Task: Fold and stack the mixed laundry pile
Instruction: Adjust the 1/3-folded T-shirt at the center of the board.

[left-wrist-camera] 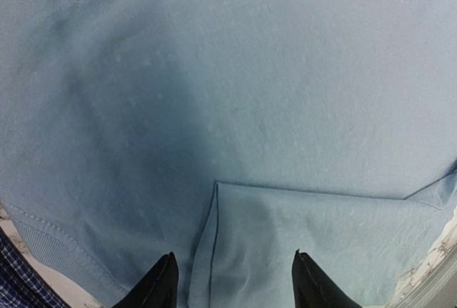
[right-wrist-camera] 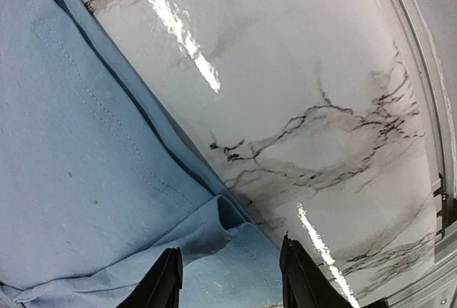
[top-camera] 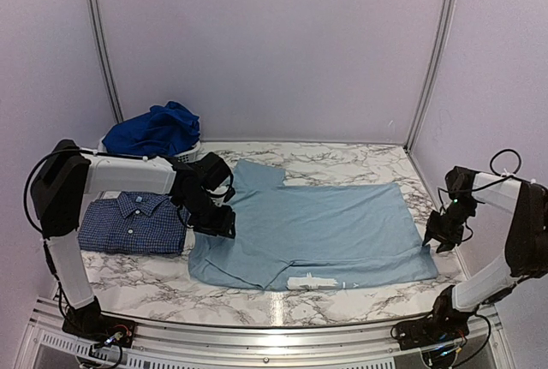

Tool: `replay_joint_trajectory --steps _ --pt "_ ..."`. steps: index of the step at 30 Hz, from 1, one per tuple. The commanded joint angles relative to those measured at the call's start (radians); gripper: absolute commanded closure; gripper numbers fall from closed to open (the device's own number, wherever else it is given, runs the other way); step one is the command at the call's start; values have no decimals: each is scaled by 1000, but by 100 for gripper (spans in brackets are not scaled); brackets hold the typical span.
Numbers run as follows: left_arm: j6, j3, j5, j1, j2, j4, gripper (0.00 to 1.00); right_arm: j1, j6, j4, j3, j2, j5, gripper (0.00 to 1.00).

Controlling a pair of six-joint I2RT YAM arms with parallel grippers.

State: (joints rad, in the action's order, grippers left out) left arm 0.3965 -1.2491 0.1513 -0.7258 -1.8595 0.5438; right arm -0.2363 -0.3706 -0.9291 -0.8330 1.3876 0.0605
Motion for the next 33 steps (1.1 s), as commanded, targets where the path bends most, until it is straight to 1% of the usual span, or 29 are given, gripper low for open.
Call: replay_joint_trajectory --steps 1,10,14,17,19,20,24,25,28,29,33 --pt "-24 -46 -15 -3 -48 17 45 -12 -11 32 1 13 -15 57" --pt "-40 -92 -8 -3 -99 4 53 -12 3 56 5 43 9 58" --pt "-42 -97 11 -3 -118 -8 59 -12 8 60 8 52 13 58" --pt "-42 -89 17 -3 -119 -21 67 -12 10 67 13 55 22 59" --pt "-41 -85 20 -3 -115 -25 75 -13 12 68 15 58 27 66" --pt "-43 -84 24 -3 -112 -25 81 -12 12 68 14 59 30 71" --pt "-34 -69 34 -2 -89 -25 98 -12 15 63 10 54 33 83" --pt "-31 -63 33 -3 -81 -25 100 -12 17 61 9 53 35 87" --pt "-21 -39 31 -2 -57 -25 100 -12 19 57 7 49 44 98" --pt "-17 -28 29 -3 -47 -25 100 -12 19 56 5 46 44 100" --pt "2 2 1 -3 -2 -25 100 -12 18 47 1 39 44 100"
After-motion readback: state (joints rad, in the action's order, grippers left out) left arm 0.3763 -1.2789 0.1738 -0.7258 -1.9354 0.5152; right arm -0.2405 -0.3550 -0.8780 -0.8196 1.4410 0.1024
